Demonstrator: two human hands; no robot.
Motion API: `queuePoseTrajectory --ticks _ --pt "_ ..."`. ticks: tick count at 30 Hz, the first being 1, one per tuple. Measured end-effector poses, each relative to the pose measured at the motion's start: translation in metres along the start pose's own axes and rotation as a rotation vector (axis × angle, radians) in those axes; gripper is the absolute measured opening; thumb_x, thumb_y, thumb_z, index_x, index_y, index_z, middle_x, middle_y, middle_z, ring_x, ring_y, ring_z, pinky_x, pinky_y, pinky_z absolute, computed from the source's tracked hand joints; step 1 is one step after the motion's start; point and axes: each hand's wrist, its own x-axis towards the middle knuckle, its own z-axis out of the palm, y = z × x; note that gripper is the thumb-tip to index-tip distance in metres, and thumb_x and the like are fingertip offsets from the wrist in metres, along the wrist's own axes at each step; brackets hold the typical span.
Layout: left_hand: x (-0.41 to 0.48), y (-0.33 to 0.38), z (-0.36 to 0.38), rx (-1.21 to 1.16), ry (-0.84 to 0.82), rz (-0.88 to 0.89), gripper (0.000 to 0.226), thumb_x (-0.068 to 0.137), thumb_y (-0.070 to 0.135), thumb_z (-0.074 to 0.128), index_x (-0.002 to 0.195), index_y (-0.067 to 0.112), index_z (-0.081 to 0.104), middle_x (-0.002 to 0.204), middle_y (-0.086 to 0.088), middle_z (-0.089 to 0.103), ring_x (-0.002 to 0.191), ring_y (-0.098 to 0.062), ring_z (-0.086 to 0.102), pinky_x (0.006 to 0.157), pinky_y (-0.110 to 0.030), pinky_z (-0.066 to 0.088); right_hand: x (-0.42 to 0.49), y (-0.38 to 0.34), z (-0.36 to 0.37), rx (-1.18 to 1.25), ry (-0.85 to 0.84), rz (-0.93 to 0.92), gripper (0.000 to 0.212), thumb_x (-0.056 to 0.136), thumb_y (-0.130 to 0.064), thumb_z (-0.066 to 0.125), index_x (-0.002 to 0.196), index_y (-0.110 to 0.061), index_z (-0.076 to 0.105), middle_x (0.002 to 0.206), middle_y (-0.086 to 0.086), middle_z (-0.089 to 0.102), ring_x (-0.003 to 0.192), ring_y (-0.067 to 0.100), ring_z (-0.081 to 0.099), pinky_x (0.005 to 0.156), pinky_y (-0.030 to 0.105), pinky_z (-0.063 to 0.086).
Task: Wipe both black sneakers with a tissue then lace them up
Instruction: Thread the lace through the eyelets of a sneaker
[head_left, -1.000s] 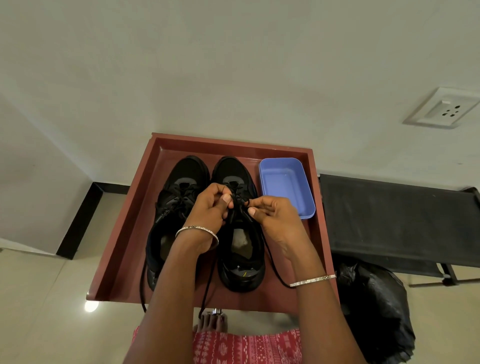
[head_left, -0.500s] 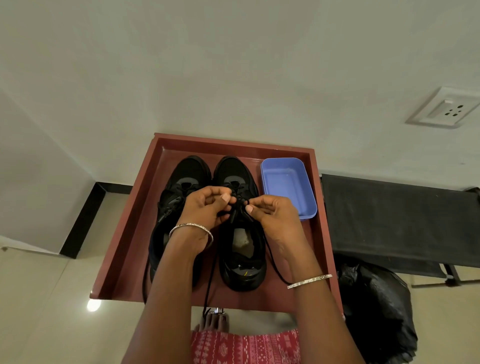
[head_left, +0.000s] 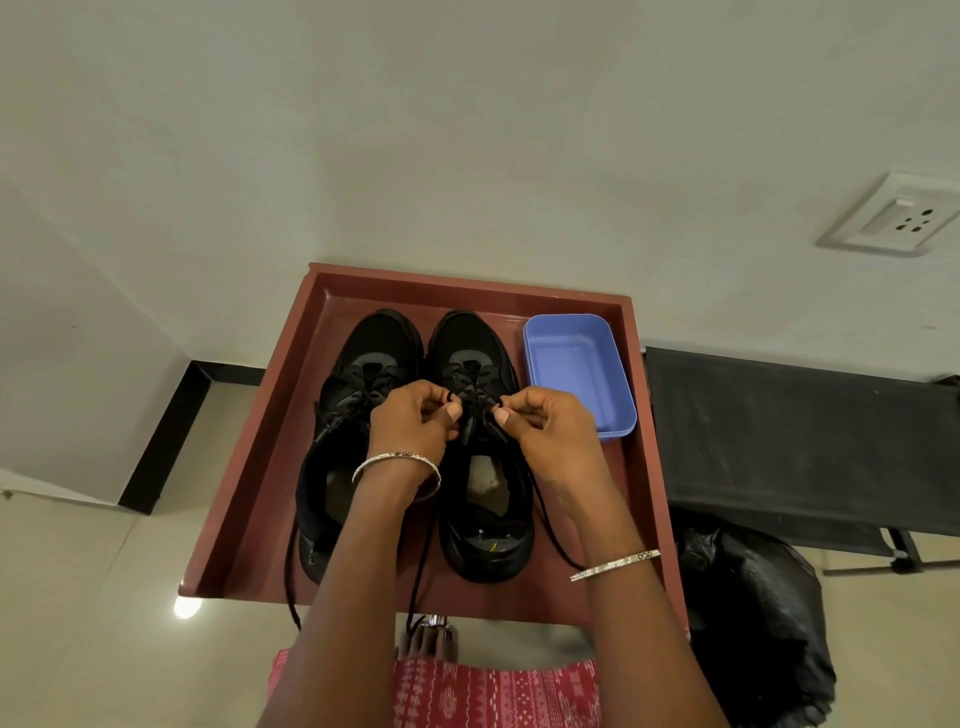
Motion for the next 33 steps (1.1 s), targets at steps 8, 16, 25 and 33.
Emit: queuePoseTrajectory --ticks 8,16,25,33 --pt "-0.003 0.004 -0.002 -0.1 -0.016 -0.026 0.005 0.096 0.011 0.065 0.094 0.012 0.069 0.085 -0.003 0.071 0.078 -0.013 0.07 0.074 -0.027 0.06 -0.001 -0.004 0.002 -0.069 0.034 -0.02 0.006 0.093 -0.019 0.068 0.087 -0.021 0.071 0.085 -0.008 0.071 0.083 0.01 0.068 0.083 0.037 0.059" --pt "-0.01 0.002 -0.015 0.133 -0.411 -0.175 0.046 0.088 0.025 0.076 0.119 0.022 0.043 0.085 -0.004 0.058 0.084 -0.02 0.06 0.087 -0.047 0.056 -0.018 0.006 -0.029 -0.041 -0.211 0.099 0.012 0.095 -0.014 0.065 0.107 -0.014 0.069 0.1 0.0 0.069 0.096 0.014 0.065 0.087 0.026 0.053" --pt "-0.009 0.003 -0.022 -0.036 -0.317 -0.175 0.033 0.096 0.007 0.063 0.124 0.011 0.045 0.074 -0.007 0.06 0.07 -0.02 0.063 0.082 -0.044 0.058 -0.032 -0.008 -0.033 -0.154 -0.258 0.203 0.024 0.104 -0.032 0.05 0.099 -0.01 0.059 0.088 -0.001 0.06 0.081 0.012 0.053 0.075 0.029 0.044" --pt "-0.019 0.015 -0.005 0.124 -0.25 -0.051 0.079 0.072 0.052 0.084 0.138 0.041 0.044 0.106 -0.011 0.056 0.089 -0.027 0.062 0.079 -0.038 0.055 -0.048 -0.074 -0.063 0.437 -0.121 0.115 0.012 0.104 -0.024 0.052 0.112 -0.018 0.059 0.067 -0.002 0.053 0.054 0.01 0.046 0.067 0.029 0.054"
